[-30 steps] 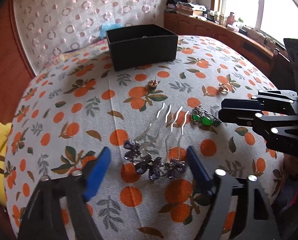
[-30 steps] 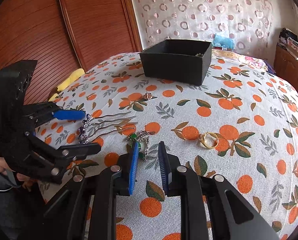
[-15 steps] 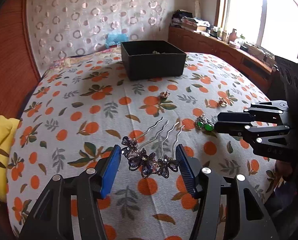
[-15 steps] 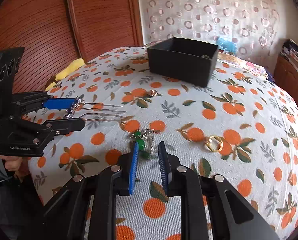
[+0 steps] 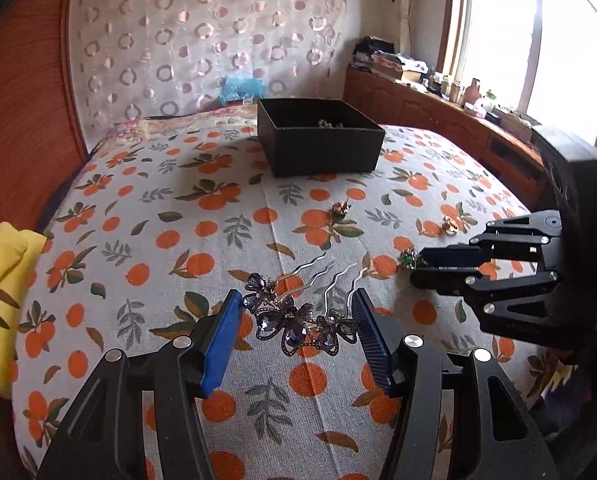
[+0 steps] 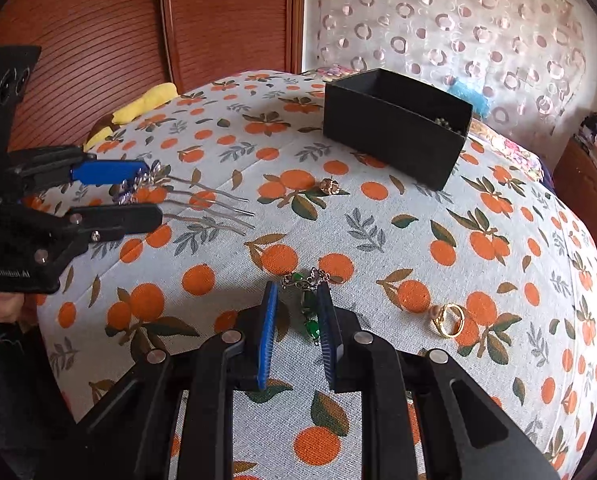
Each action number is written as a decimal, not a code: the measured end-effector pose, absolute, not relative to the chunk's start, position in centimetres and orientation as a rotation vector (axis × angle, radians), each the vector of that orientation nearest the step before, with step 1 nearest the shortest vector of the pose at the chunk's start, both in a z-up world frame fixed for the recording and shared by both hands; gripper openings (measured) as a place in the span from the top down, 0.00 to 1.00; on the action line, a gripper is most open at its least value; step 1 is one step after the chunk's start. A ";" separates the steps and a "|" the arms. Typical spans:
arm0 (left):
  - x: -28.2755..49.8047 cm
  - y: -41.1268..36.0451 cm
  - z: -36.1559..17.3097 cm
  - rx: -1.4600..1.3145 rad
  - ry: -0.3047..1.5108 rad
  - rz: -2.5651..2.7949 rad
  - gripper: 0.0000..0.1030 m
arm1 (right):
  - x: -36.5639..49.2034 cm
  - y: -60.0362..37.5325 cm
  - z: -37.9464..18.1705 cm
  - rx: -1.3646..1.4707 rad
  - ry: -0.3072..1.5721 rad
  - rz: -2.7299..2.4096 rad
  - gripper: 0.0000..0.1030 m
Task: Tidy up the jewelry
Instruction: 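Grasp the purple flower hair comb with the left gripper while the right gripper grasps the green earring, then carry the hair comb and green earring over the box and open both grippers, then grasp the gold ring with the right gripper while the left gripper grasps a small brooch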
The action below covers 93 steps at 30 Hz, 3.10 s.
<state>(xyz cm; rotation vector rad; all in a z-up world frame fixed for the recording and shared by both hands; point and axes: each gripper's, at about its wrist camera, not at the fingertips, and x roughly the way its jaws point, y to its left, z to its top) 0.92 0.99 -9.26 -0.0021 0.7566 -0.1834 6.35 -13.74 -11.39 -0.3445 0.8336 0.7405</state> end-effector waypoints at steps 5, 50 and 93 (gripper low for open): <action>1.3 0.9 -8.5 0.005 0.735 -0.184 0.48 | 6.7 -14.4 -10.8 -0.330 0.815 0.731 0.87; 8.9 -0.6 -0.6 0.044 0.575 -0.187 0.57 | 20.1 -15.5 1.4 -0.136 0.632 0.659 0.87; 16.9 -2.9 -2.7 0.115 0.663 -0.181 0.59 | 11.5 -21.1 -9.5 -0.229 0.824 0.679 0.67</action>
